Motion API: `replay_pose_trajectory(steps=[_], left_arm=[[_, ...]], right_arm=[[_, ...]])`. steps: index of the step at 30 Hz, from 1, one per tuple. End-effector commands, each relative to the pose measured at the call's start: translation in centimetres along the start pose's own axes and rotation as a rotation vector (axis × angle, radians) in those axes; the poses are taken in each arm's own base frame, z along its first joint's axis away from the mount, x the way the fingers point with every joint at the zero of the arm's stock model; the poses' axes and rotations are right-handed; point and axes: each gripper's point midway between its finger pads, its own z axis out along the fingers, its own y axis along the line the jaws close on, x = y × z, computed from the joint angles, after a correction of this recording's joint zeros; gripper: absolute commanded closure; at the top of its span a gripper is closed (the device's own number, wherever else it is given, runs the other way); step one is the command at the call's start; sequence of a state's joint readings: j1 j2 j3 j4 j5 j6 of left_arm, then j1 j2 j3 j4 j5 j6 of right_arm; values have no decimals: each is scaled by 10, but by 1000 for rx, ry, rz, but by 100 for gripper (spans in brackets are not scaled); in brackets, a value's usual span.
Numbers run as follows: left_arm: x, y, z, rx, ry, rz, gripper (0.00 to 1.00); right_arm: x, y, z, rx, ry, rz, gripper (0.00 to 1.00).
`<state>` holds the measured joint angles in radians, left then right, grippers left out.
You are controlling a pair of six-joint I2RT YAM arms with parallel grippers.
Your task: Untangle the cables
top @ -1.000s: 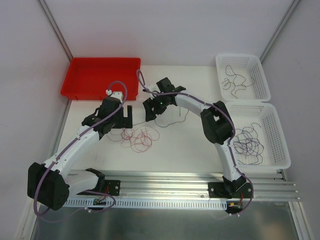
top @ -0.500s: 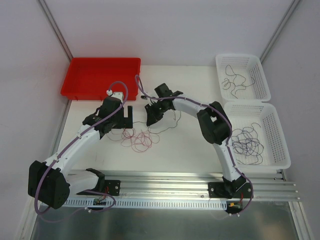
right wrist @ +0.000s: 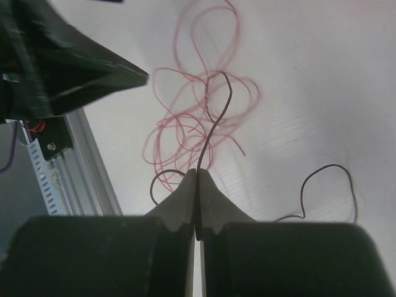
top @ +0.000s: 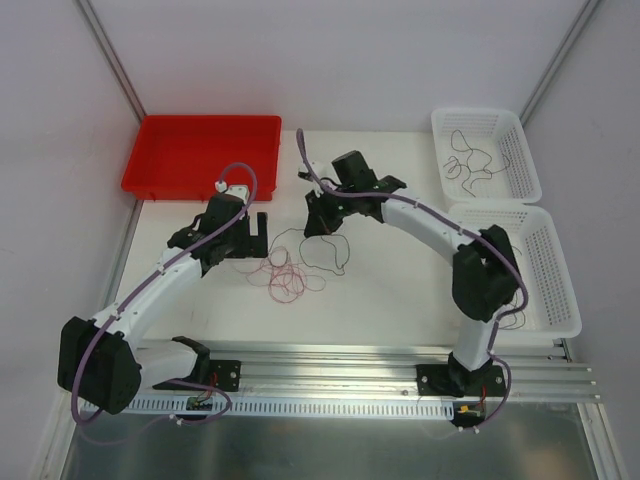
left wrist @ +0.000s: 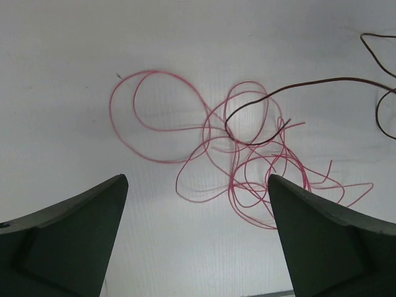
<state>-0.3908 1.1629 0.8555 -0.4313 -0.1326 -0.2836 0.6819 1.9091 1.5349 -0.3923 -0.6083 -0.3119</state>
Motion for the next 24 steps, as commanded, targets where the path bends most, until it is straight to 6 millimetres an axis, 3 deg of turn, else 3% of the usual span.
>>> replay_pose_trajectory(steps=[1, 6, 8, 9, 11, 12, 13, 17, 24], left_arm=[[-14, -11, -6, 50, -26, -72, 2], [-14, -42, -13, 191, -34, -231, 2], [-23, -57, -16, 255, -106, -245, 3], [-15, -59, -11, 265, -106, -245, 3], [-27, -77, -17, 341, -191, -248, 4], [-19, -80, -13, 354, -195, -245, 4], [-32, -88, -16, 391, -259, -253, 5], [-31, -121, -20, 507, -321, -239, 9], [-45, -139, -9, 508, -409, -280, 22]], right_arm=[[-32, 35, -39, 25, -117, -63, 99], [-40, 70, -70, 32, -167, -102, 99], [-45, 79, -83, 41, -192, -112, 99], [-43, 84, -86, 41, -191, -113, 99], [-46, 93, -96, 45, -213, -126, 99], [-46, 96, -98, 40, -217, -127, 99], [-46, 98, -99, 39, -220, -127, 99], [-45, 109, -105, 31, -234, -133, 99], [-41, 125, -109, 17, -254, -145, 99]])
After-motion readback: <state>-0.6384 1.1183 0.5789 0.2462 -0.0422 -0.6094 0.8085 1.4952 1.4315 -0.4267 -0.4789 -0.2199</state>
